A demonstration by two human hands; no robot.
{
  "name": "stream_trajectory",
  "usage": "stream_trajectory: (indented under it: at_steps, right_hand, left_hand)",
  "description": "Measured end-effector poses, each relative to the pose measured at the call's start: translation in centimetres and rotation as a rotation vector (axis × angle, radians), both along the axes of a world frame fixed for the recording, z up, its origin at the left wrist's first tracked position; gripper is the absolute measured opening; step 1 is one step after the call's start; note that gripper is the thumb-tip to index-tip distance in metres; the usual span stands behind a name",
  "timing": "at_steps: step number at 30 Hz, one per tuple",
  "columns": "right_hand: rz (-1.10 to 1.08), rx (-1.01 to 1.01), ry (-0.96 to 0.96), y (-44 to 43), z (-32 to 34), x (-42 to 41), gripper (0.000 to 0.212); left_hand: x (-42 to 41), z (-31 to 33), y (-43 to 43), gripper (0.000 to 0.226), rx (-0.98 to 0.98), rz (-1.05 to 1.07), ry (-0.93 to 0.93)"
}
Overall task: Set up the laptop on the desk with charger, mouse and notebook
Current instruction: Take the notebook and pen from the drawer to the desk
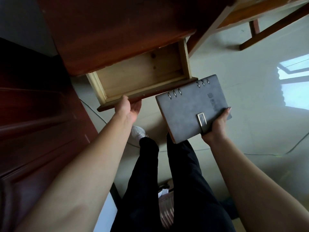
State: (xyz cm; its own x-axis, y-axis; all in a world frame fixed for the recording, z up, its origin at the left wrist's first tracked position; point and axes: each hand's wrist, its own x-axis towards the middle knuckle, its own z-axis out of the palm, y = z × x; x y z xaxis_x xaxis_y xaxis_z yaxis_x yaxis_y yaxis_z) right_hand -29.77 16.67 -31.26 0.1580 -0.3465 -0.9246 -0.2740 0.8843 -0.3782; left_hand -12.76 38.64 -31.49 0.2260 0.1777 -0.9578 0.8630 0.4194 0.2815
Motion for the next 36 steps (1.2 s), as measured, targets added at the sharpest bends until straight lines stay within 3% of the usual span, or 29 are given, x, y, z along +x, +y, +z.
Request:
stream_trajectory:
  at_steps: [4, 9, 16, 24, 28, 33, 36]
  right_hand:
    - [-0.002, 0.012, -0.043, 0.1, 0.5, 0.7, 0.078]
    - [0.000, 0.016, -0.040, 0.0, 1.1, 1.4, 0.077]
    - [0.071, -0.049, -0.087, -1.0, 2.2, 2.1, 0.071]
    - [0.375, -0.363, 0.333, -2.8, 2.7, 4.0, 0.090]
    - [0.540, -0.429, 0.322, -2.8, 3.1, 4.5, 0.089]
    - [0.576, -0.425, 0.285, -2.9, 3.3, 5.0, 0.081]
    - [0.585, -0.413, 0.276, -3.0, 3.0, 5.4, 0.091]
  left_hand:
    - [0.9, 1.7, -0.2, 0.024, 0.011, -0.010, -0.034]
    - [2.4, 3.2, -1.0, 0.035, 0.032, -0.022, -0.066]
    - [3.0, 4.6, -1.9, 0.018, -0.034, 0.057, -0.070]
    - [2.5, 4.0, -1.6, 0.023, -0.020, 0.073, -0.098]
    - [2.7, 3.5, -2.2, 0.035, -0.004, 0.063, -0.055]
    - [3.8, 4.0, -2.7, 0.037, 0.047, 0.054, -0.093]
    - [5.8, 4.7, -3.0, 0.036, 0.052, 0.044, -0.131]
